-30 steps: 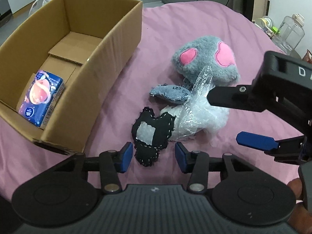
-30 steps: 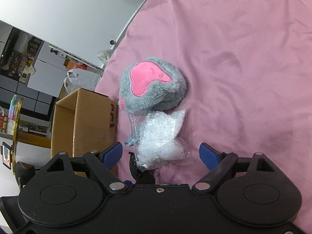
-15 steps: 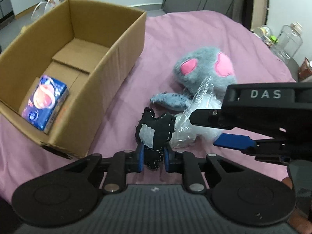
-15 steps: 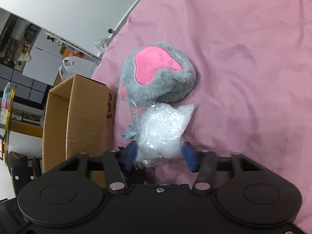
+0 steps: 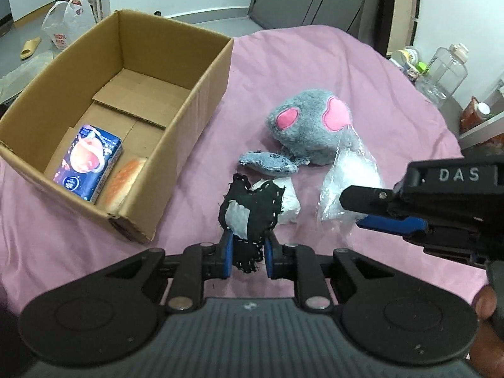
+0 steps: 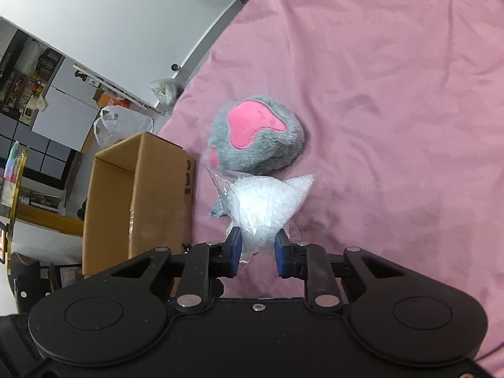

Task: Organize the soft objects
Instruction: 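Carry the fabric piece over the box with the left tool while the right tool carries the bag there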

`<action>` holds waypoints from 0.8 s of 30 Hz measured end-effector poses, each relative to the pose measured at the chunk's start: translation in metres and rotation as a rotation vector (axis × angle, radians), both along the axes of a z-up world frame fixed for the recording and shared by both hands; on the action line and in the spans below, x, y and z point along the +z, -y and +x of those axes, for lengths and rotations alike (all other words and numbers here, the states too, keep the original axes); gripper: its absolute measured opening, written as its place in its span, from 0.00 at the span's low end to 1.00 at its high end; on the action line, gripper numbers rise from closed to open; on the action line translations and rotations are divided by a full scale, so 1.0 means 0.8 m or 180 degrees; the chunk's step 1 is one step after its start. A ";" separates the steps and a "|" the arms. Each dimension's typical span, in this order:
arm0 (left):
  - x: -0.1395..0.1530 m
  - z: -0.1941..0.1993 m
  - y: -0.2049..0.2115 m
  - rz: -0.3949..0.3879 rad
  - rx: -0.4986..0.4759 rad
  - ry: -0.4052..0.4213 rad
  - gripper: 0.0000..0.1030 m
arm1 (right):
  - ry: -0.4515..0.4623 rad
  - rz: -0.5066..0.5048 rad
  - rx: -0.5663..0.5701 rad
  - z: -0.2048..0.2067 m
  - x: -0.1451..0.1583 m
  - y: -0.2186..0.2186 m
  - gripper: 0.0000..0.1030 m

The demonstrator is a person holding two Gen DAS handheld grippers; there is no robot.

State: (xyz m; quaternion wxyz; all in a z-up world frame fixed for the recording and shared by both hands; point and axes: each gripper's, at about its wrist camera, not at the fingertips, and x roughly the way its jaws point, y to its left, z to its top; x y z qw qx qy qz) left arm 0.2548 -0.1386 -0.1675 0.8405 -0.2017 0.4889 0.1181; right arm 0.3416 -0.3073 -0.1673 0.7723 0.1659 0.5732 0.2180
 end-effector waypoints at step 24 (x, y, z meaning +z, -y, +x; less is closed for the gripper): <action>0.065 -0.058 -0.072 -0.0340 0.0037 0.0472 0.18 | 0.0486 -0.0218 -0.0057 -0.068 0.086 -0.040 0.20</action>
